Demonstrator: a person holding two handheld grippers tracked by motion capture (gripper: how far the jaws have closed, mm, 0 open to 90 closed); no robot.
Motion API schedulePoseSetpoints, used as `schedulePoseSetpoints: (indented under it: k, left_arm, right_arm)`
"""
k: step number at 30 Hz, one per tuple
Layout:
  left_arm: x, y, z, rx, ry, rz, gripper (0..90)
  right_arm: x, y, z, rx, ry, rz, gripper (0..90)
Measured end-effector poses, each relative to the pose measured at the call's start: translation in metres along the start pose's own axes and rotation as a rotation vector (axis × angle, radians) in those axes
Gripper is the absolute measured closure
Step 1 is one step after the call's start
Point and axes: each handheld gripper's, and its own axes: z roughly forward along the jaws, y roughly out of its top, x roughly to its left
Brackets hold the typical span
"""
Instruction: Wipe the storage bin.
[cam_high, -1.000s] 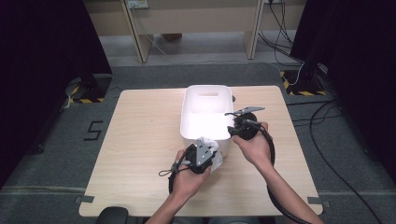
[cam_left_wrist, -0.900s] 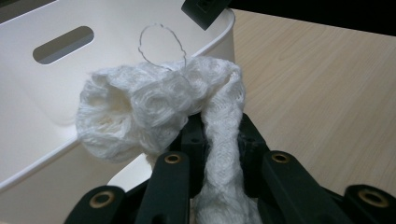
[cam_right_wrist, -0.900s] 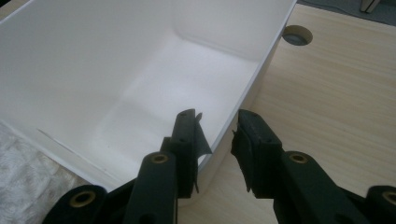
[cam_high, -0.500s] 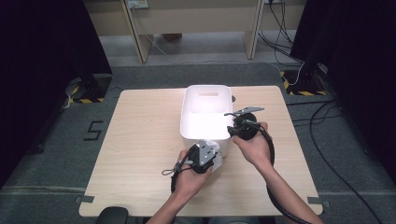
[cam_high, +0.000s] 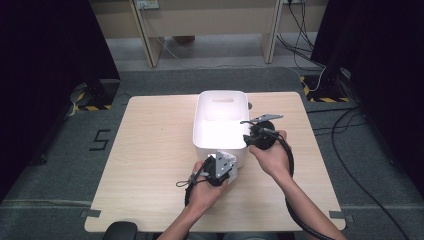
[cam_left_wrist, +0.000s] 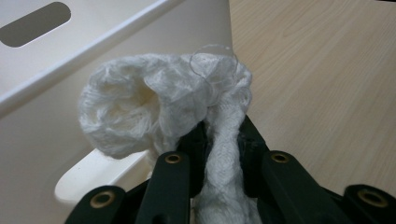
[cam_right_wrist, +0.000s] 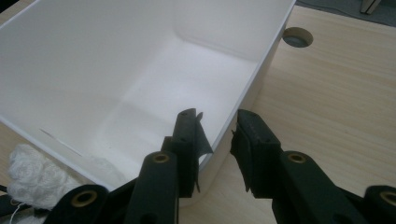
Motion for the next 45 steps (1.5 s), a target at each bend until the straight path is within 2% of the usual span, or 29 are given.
schedulePoseSetpoints:
  k: [1, 8, 14, 17, 20, 29, 45]
  left_arm:
    - [0.000, -0.001, 0.000, 0.007, 0.000, 0.011, 77.8]
    - [-0.003, -0.005, 0.002, 0.019, -0.002, 0.019, 77.7]
    - [-0.006, -0.010, 0.009, 0.031, -0.008, 0.012, 77.7]
    - [-0.006, -0.012, 0.011, 0.052, -0.015, 0.024, 77.7]
    - [-0.008, -0.015, 0.017, 0.063, -0.025, 0.010, 77.8]
    - [-0.012, -0.022, 0.030, 0.102, -0.044, 0.008, 77.8]
    - [-0.013, -0.021, 0.033, 0.102, -0.047, -0.006, 77.9]
  right_arm:
    - [0.000, 0.000, 0.000, -0.001, -0.001, -0.002, 70.2]
    - [0.000, 0.000, 0.000, -0.001, 0.002, 0.000, 70.3]
    - [0.000, 0.000, 0.000, -0.003, -0.001, -0.003, 70.2]
    - [0.000, 0.000, 0.000, -0.002, -0.002, -0.006, 70.2]
    - [0.000, 0.000, 0.000, -0.002, -0.001, -0.007, 70.2]
    - [0.000, 0.000, -0.001, -0.004, -0.002, -0.007, 70.3]
    - [0.001, 0.000, -0.001, -0.008, -0.003, -0.012, 70.5]
